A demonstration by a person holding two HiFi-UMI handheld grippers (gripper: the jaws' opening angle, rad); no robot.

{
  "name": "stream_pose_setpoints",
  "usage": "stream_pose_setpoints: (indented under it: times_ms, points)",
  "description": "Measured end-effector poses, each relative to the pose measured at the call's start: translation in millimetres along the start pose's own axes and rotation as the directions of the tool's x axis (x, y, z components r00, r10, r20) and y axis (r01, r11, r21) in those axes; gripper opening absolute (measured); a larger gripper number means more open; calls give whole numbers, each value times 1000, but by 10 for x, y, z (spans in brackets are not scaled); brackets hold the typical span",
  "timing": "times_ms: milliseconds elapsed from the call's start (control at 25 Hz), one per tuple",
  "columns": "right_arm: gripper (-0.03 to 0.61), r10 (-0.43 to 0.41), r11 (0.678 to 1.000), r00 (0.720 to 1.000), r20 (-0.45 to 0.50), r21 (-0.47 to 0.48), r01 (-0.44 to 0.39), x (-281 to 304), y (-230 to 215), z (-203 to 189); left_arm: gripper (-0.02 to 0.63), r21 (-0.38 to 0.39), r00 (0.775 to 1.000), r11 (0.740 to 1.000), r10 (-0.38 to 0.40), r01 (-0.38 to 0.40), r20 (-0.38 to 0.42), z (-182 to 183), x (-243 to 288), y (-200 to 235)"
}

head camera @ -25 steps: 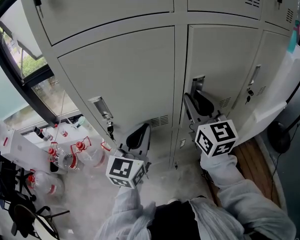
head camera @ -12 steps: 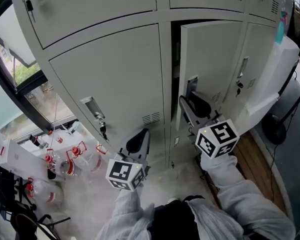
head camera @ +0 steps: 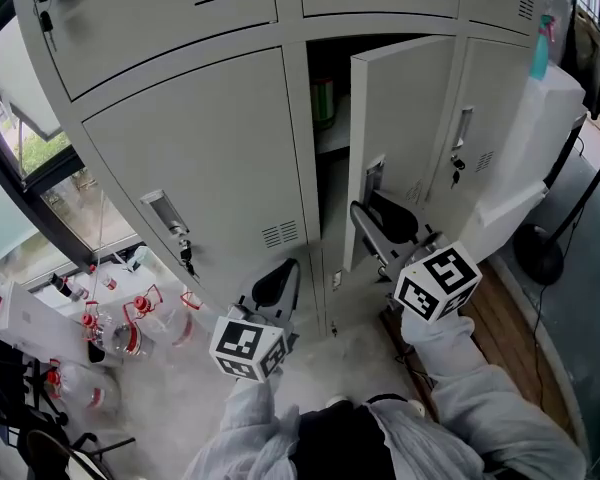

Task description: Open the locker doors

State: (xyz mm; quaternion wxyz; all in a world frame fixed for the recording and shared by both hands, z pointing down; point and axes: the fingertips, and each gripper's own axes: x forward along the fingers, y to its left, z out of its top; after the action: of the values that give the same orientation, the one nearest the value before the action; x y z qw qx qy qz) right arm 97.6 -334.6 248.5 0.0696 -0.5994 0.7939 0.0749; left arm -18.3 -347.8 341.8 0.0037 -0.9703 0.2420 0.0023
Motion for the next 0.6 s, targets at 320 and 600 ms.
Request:
stream_pose_setpoints:
  times_ms: [320,600]
  points:
    - [106,130,991,992,5,16,-130,-337,-22,58,14,-33,1000,999,22,-22,12,28,149,-342]
    - [106,243,969,970,0,40,-243,-641,-81,125,14,-60,997,995,76,-76,-9,-8,266,-728]
